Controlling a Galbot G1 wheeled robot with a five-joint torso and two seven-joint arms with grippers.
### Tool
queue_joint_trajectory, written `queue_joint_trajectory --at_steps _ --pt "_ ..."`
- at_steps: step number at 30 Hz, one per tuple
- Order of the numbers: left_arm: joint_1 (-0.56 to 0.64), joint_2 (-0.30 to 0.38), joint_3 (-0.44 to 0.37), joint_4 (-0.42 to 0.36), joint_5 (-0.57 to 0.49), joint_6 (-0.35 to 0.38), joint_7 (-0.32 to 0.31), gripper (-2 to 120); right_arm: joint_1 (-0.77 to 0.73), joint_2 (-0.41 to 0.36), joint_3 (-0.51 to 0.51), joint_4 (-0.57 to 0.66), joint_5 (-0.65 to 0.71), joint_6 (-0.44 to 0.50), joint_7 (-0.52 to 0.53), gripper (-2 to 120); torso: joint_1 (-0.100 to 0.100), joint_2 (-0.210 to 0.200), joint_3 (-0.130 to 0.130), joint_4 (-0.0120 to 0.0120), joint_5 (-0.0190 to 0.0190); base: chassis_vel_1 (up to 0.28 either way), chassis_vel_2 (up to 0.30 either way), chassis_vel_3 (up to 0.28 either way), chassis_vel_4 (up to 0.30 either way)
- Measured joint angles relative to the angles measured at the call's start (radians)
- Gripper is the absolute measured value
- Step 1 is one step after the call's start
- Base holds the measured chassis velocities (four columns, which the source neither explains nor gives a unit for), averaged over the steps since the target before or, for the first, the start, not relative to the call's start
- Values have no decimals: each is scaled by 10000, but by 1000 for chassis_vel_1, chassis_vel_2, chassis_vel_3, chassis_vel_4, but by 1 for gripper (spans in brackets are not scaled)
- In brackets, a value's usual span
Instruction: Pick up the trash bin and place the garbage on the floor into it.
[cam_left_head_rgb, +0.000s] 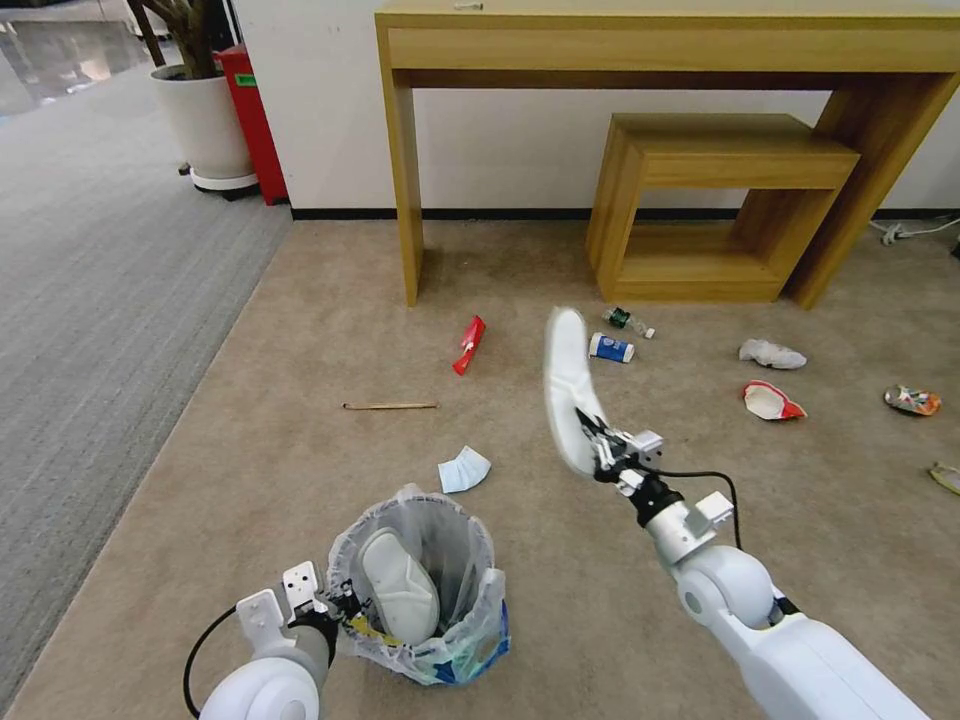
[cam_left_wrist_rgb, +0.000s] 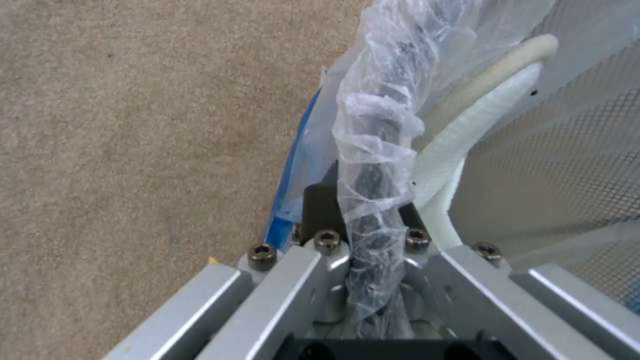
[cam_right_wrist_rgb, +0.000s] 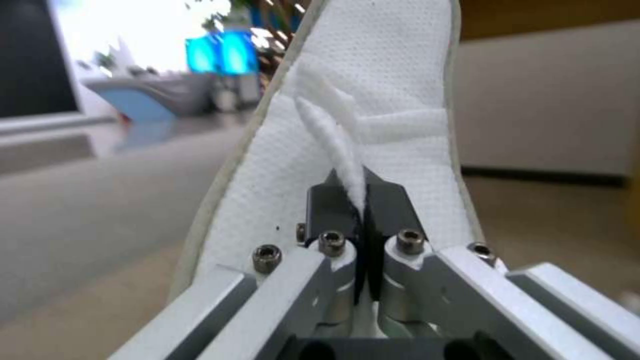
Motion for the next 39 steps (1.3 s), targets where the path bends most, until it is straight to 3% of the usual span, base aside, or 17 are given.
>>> queue_joint_trajectory --at_steps 5,16,25,39 --pt "-80 -67 169 108 126 -24 10 0 326 -173 -706 805 468 114 -217 0 -1 1 -1 1 3 0 0 0 0" --pt "-164 -163 372 177 217 -23 14 0 762 -325 -2255 1249 1254 718 -817 0 -1 1 -1 0 -1 0 0 0 0" --pt "-206 -247 404 156 222 36 14 0 1031 -333 -3644 1232 1275 940 -993 0 -1 1 0 -1 -3 0 0 0 0" --pt "-133 -353 480 -68 196 95 0 0 1601 49 -4832 602 1110 1345 -1136 0 0 1 1 -1 -2 0 0 0 0"
